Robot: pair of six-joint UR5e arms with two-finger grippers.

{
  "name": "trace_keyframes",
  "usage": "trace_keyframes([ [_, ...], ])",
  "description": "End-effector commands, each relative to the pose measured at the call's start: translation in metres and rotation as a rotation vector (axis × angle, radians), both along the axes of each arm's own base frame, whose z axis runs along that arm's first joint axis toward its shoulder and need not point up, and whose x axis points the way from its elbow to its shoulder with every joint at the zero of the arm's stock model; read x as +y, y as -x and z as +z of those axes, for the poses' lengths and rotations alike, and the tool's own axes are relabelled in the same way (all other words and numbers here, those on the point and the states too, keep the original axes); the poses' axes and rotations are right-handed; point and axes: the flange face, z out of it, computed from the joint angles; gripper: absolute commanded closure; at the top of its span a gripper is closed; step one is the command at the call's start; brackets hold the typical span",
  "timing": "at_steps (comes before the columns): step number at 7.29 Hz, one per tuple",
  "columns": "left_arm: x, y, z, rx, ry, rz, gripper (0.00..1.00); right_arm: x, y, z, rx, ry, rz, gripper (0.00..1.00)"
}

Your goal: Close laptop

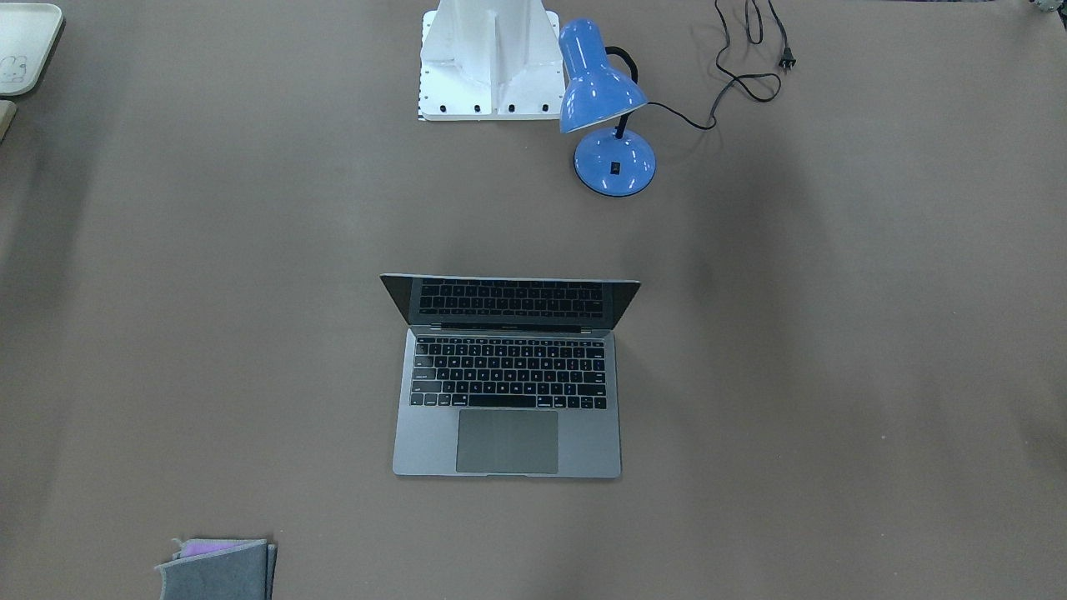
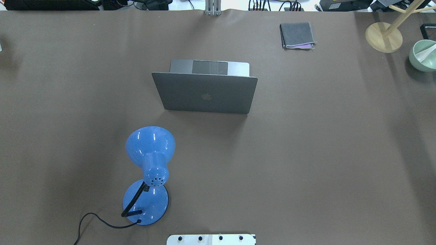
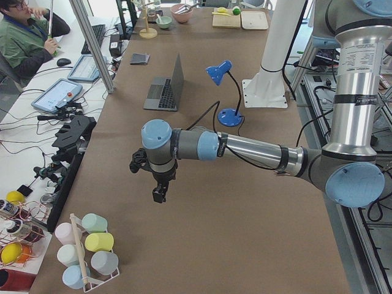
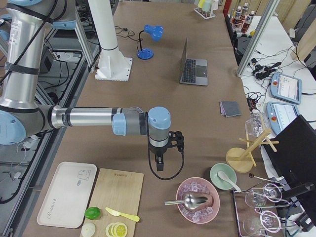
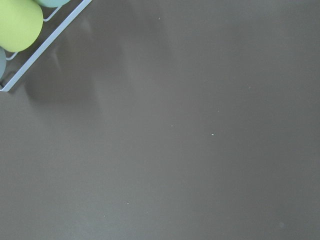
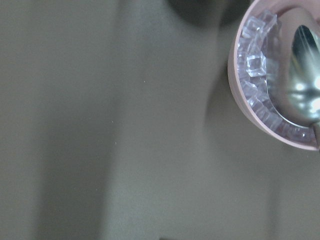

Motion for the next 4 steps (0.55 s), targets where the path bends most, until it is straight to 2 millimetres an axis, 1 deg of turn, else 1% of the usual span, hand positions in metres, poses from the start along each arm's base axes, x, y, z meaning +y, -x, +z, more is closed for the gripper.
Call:
trace_keyframes([
  [1, -0.019, 0.000, -0.024, 0.000, -0.082, -0.001, 0.02, -0.009, 0.002, -0.018, -0.027, -0.146, 0.006, 0.00],
  [2, -0.027, -0.001, -0.040, 0.006, -0.187, 0.000, 0.02, -0.012, 0.002, -0.023, -0.026, -0.164, 0.003, 0.00],
  [3, -0.037, -0.002, -0.051, 0.003, -0.323, 0.001, 0.02, -0.017, 0.004, -0.029, -0.028, -0.184, -0.001, 0.00],
  [4, -0.051, -0.003, -0.058, 0.007, -0.448, -0.001, 0.02, -0.025, 0.004, -0.041, -0.031, -0.211, 0.001, 0.02],
])
